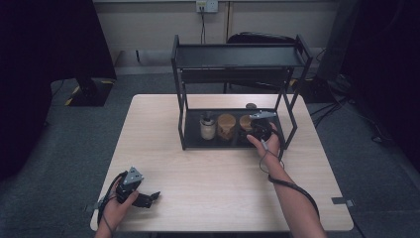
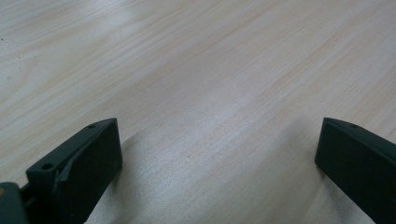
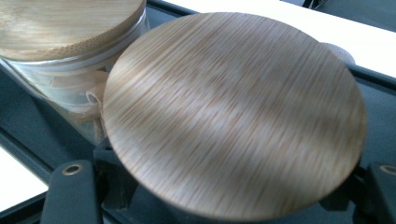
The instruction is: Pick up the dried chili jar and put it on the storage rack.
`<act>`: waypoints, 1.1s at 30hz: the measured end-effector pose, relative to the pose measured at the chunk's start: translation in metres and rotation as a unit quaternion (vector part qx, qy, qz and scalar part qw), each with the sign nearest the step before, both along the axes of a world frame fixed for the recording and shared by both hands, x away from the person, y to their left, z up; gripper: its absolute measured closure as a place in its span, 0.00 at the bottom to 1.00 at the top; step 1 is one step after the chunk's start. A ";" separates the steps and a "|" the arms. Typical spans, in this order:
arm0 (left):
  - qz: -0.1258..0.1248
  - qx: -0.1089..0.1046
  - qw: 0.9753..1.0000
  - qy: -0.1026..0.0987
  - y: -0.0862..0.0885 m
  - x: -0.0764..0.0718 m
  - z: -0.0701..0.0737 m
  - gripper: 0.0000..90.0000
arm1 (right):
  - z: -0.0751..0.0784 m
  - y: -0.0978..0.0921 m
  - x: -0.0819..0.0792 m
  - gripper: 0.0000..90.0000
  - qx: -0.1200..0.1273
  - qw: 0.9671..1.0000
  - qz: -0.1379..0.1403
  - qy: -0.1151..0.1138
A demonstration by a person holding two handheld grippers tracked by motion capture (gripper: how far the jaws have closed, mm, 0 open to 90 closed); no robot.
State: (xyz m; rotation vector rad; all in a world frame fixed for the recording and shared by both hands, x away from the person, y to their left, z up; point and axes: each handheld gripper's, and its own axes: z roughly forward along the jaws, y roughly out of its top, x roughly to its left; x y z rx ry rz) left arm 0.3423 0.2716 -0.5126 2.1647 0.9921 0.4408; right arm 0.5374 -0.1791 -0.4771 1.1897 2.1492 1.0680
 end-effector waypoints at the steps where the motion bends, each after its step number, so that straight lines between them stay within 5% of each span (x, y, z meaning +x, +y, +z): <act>1: 0.000 0.000 1.000 0.000 0.000 0.000 0.000 0.00 | 0.000 0.000 0.000 0.25 0.000 1.000 0.000 0.001; 6: 0.000 0.000 1.000 0.000 0.000 0.000 0.000 0.00 | 0.000 0.000 -0.002 0.09 -0.005 1.000 -0.003 0.016; 13: 0.000 0.000 1.000 0.000 0.000 0.000 0.000 0.00 | 0.005 -0.004 -0.007 0.01 0.007 1.000 -0.001 0.025; 33: -0.001 0.000 1.000 0.000 0.000 0.000 0.000 0.00 | 0.014 -0.003 -0.026 0.02 0.018 1.000 -0.008 0.022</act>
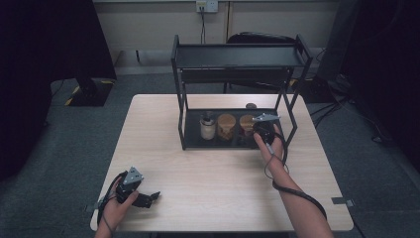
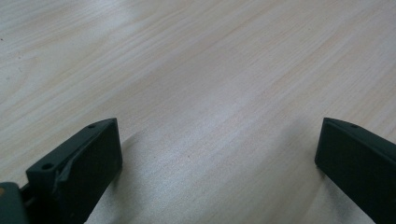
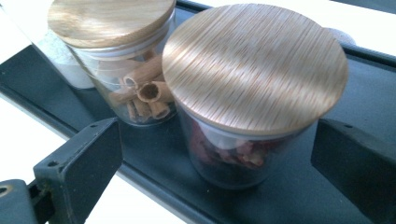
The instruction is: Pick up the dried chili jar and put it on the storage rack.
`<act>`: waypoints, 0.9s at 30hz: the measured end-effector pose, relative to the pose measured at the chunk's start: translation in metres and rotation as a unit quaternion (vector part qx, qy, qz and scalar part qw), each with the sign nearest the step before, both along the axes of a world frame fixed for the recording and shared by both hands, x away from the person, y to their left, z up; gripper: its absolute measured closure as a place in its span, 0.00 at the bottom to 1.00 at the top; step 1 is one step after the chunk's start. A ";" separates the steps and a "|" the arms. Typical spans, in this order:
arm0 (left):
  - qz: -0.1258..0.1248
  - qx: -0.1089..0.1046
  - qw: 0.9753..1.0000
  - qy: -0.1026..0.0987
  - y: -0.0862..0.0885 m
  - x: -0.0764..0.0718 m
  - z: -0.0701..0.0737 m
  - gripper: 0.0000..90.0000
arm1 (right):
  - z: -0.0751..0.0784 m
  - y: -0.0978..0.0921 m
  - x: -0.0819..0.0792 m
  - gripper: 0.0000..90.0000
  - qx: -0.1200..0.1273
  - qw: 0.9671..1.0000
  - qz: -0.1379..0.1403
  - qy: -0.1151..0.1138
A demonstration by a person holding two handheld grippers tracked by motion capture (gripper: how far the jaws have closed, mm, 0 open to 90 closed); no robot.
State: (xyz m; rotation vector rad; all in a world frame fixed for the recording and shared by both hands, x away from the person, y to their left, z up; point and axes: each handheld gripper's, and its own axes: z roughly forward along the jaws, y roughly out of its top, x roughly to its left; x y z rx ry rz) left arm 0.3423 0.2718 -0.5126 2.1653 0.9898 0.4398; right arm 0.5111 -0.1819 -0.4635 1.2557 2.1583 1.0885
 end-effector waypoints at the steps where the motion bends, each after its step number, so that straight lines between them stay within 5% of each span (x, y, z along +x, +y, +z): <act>1: 0.000 0.000 1.000 0.000 0.000 0.000 0.000 0.00 | 0.001 0.000 -0.001 0.02 0.000 1.000 0.001 0.000; 27: 0.000 0.000 1.000 0.000 0.000 0.000 0.000 0.00 | 0.010 -0.009 -0.031 0.02 0.008 1.000 0.020 -0.009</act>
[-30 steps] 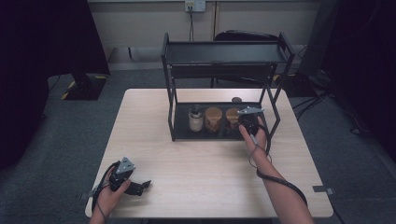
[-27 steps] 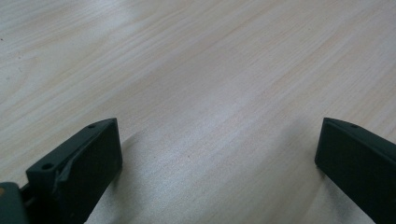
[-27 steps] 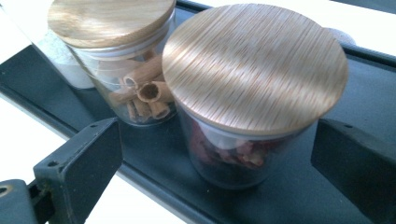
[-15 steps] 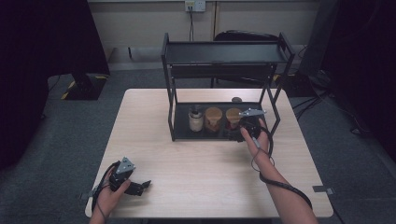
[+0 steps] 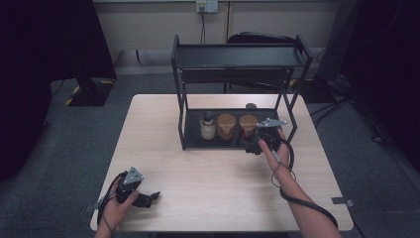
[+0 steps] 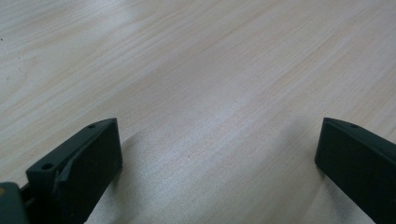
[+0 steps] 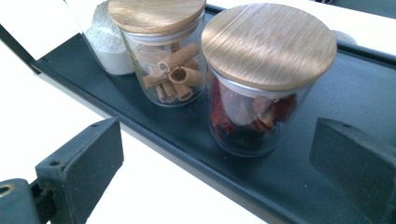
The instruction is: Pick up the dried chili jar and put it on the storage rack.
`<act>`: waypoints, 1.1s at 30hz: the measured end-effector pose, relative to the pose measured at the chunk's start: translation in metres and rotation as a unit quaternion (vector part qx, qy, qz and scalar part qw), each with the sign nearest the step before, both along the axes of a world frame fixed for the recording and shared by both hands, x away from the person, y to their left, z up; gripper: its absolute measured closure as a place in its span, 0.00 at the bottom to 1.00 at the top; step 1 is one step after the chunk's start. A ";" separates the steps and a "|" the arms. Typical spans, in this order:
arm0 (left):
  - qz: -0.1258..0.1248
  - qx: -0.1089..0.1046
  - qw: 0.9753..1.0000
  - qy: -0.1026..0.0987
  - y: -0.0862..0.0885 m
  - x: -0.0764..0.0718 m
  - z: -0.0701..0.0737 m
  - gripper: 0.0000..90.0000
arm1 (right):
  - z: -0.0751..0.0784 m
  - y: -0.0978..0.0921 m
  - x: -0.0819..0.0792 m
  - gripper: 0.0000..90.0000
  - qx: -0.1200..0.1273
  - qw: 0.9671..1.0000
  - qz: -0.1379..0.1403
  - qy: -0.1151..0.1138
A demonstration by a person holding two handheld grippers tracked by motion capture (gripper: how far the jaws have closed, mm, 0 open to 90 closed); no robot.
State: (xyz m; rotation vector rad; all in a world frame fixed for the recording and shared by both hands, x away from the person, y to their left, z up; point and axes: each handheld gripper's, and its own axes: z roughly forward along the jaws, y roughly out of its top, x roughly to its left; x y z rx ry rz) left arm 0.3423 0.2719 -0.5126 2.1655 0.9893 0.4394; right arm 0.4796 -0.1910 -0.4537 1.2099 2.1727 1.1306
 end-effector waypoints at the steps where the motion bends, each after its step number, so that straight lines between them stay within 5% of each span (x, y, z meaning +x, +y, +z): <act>1: 0.000 0.000 1.000 0.000 0.000 0.000 0.000 0.00 | 0.000 0.000 -0.001 0.02 0.002 1.000 0.001 0.001; 33: 0.000 0.000 1.000 0.000 0.000 0.000 0.000 0.00 | -0.013 -0.036 -0.043 0.02 0.024 0.999 0.020 0.009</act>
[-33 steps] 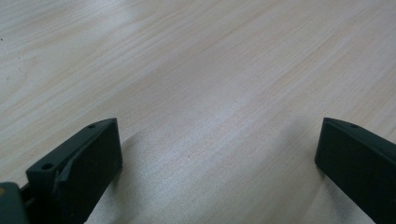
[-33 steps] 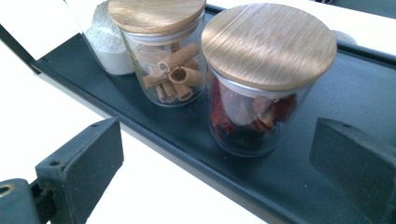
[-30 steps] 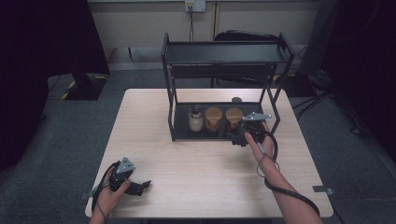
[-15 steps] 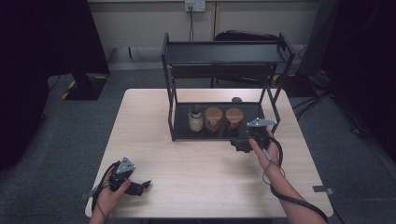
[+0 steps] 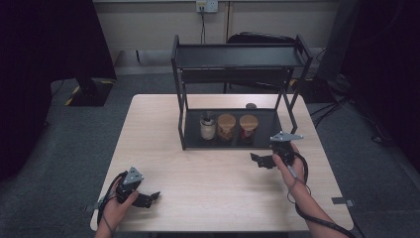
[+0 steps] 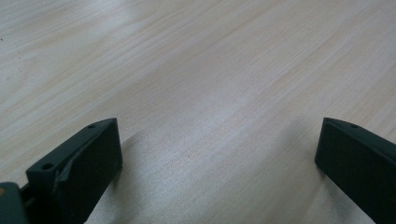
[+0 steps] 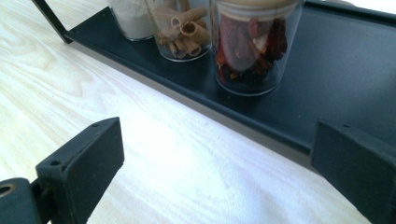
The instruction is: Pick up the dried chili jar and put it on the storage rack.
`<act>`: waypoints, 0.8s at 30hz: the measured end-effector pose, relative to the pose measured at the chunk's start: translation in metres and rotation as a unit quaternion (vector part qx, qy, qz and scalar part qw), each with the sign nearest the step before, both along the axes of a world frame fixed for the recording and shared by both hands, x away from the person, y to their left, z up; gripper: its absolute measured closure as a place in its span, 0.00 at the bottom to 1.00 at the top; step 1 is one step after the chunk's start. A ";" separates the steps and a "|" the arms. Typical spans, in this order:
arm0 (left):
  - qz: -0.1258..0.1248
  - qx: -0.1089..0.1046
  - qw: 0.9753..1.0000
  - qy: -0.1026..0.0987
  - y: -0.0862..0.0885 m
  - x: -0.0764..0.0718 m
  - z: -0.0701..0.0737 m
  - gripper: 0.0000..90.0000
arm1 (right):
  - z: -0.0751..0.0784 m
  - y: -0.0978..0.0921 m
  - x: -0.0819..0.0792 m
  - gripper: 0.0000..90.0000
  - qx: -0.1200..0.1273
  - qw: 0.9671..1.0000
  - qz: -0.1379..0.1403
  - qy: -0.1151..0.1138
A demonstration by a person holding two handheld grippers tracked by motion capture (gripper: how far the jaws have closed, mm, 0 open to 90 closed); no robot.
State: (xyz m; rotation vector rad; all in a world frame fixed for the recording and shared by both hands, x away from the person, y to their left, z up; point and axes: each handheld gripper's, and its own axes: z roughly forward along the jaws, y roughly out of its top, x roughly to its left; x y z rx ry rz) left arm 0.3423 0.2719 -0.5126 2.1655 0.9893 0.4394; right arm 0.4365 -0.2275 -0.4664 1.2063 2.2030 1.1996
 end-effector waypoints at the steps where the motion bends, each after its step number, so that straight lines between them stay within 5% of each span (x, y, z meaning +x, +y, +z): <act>1: 0.000 0.000 1.000 0.000 0.000 0.000 0.000 0.00 | -0.001 -0.001 -0.001 0.02 0.000 1.000 0.001 0.000; 24: 0.000 0.000 1.000 0.000 0.000 0.000 0.000 0.00 | -0.017 -0.026 -0.029 0.02 0.001 1.000 0.012 0.010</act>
